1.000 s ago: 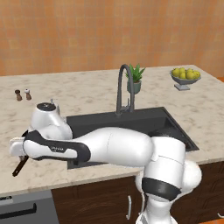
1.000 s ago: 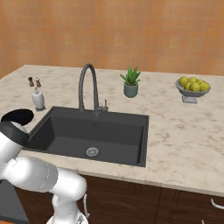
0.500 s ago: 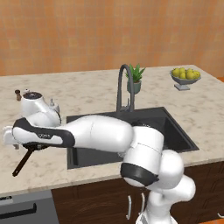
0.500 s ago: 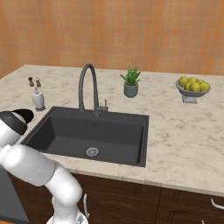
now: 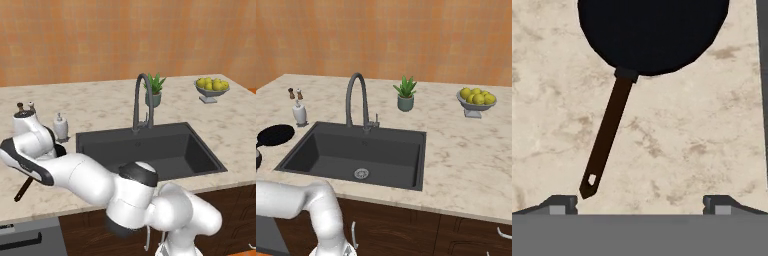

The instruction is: Pick the pan and sponge and place them into the sink. Then turn on the water.

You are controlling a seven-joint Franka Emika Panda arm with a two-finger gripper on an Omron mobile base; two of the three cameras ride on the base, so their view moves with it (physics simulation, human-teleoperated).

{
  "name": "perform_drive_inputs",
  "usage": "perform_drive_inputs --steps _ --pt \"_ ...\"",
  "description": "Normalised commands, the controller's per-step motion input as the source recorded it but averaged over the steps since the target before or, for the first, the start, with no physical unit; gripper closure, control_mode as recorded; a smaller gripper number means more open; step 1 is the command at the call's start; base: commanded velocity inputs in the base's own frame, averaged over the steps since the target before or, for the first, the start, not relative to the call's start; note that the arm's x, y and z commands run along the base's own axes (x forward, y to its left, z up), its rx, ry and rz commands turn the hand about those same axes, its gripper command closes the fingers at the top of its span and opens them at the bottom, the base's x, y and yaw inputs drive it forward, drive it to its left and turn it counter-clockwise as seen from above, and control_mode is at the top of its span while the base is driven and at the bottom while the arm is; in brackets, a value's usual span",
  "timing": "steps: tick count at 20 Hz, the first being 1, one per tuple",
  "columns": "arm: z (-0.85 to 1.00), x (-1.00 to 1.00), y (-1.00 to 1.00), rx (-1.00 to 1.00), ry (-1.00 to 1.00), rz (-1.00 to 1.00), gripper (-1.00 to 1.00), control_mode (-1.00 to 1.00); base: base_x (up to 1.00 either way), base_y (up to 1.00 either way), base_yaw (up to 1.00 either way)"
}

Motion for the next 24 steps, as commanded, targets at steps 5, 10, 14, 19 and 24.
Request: perform_drive_inputs --steps 5,10,14,19,24 --pt "-0.24 0.10 -0.05 0.00 0.20 0.00 -1.00 -1.00 0.00 0.00 0.00" --pt "-0.38 0.00 0.15 0.00 0.12 0.00 -1.00 -1.00 0.00 0.00 0.00" --pt "-0.45 0.00 0.31 0.00 0.08 0.00 -1.00 -1.00 0.00 0.00 0.00" --pt "-0.45 0.00 0.33 -0.02 0.01 0.00 -1.00 -1.00 0.00 0.00 0.00" --pt "-0.54 0.00 0.22 -0.02 0.00 0.00 -1.00 -1.00 0.00 0.00 0.00"
